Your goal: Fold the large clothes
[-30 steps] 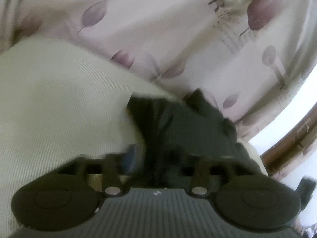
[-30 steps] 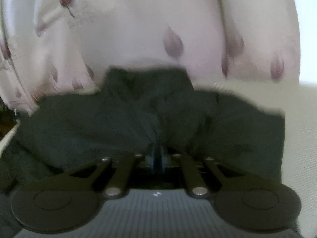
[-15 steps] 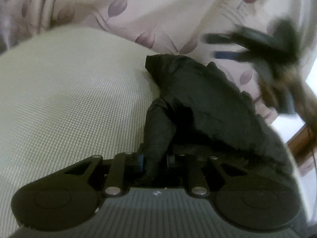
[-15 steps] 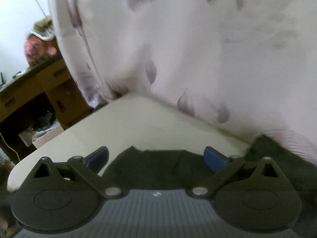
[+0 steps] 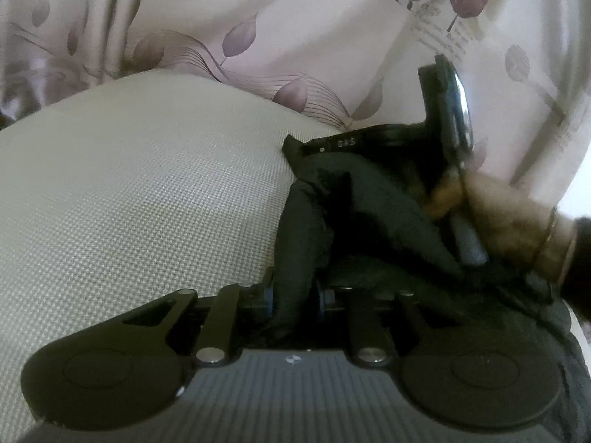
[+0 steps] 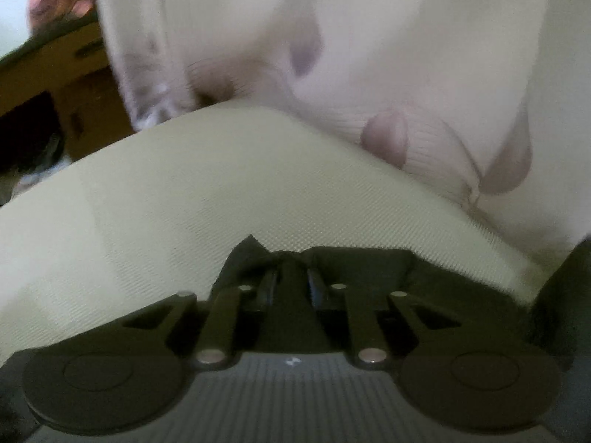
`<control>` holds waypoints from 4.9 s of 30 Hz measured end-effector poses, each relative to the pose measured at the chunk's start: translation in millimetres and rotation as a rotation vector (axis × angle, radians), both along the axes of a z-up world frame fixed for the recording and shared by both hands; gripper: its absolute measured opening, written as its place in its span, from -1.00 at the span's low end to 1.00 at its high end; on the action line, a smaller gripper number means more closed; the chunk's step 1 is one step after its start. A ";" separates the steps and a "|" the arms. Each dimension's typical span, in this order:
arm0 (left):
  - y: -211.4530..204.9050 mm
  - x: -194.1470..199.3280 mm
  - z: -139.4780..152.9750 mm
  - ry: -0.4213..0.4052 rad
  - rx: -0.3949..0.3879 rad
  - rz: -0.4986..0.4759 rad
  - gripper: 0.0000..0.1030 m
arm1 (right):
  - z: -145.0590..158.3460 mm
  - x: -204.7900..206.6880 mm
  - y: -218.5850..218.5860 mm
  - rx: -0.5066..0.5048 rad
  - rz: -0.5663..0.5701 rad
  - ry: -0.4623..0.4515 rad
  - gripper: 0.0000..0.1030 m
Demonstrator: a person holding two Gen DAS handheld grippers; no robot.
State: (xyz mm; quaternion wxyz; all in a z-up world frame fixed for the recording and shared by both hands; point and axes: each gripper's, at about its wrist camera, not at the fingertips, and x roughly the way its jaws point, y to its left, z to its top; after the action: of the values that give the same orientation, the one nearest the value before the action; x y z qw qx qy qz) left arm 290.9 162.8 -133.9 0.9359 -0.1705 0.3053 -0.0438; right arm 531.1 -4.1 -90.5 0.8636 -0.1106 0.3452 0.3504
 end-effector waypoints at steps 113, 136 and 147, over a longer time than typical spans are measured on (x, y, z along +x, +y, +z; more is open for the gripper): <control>46.9 -309.4 131.8 -0.256 -0.483 0.049 -0.76 | 74.8 -598.6 -465.1 1.051 -0.665 0.134 -0.74; -15.8 -11.2 101.6 -0.133 -0.207 0.182 -0.71 | 49.5 -293.0 -511.7 0.975 -0.900 0.178 -0.74; -31.5 3.6 76.5 -0.180 -0.128 0.133 0.53 | -1.1 -251.0 -504.5 0.903 -0.972 0.246 -0.70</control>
State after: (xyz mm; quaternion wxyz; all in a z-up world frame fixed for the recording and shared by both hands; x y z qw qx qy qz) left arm 294.6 131.3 -57.5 0.9475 -0.2450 0.2047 -0.0159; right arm 280.2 -508.5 -91.7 0.8390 0.4697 0.2714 0.0421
